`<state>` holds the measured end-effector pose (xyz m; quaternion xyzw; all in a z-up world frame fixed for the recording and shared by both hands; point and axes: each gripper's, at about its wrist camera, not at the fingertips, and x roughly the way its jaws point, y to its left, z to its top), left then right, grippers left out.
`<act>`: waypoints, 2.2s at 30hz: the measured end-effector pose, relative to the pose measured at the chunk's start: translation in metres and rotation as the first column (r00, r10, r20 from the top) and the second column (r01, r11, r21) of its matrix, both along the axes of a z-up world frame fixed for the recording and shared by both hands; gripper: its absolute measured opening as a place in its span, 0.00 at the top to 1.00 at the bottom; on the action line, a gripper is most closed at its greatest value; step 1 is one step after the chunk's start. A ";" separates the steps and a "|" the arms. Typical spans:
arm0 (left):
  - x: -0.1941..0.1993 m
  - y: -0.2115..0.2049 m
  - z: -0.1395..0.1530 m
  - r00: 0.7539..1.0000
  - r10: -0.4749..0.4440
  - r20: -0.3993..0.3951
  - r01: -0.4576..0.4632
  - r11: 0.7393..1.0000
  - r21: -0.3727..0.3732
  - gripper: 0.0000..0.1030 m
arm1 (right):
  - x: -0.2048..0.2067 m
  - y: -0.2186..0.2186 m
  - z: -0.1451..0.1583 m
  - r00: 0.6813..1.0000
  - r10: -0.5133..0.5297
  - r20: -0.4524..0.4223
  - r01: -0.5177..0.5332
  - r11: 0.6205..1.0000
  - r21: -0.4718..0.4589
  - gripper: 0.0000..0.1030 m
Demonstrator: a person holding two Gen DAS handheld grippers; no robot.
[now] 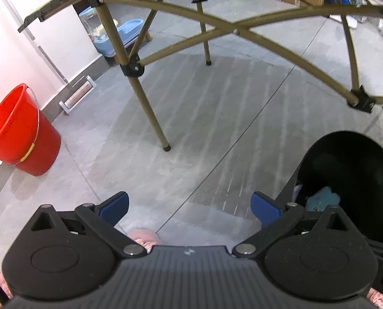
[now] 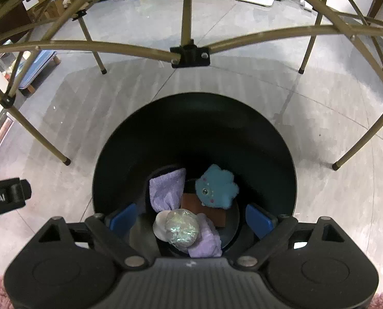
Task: Collect trash
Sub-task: 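Raise both tools back toward the items on the table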
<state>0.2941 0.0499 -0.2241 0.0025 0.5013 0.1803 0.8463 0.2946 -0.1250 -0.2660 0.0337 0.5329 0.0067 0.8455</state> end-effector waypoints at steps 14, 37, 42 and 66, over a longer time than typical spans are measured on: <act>-0.011 -0.001 0.042 0.983 -0.008 0.183 0.017 0.999 -0.049 0.00 | -0.008 -0.006 0.046 0.987 0.024 0.160 -0.023 1.000 -0.008 0.04; -0.025 -0.014 0.118 0.896 -0.040 0.442 0.077 0.995 -0.066 0.00 | -0.033 -0.049 0.145 0.827 0.005 0.562 0.002 1.000 -0.010 0.00; -0.015 -0.020 0.134 0.874 -0.058 0.483 0.097 0.994 -0.056 0.00 | -0.026 -0.054 0.158 0.795 0.002 0.606 -0.002 1.000 -0.001 0.00; 0.055 -0.023 0.169 0.829 -0.066 0.555 0.122 0.990 -0.065 0.00 | 0.062 -0.041 0.186 0.686 0.086 0.722 -0.036 0.996 -0.085 0.00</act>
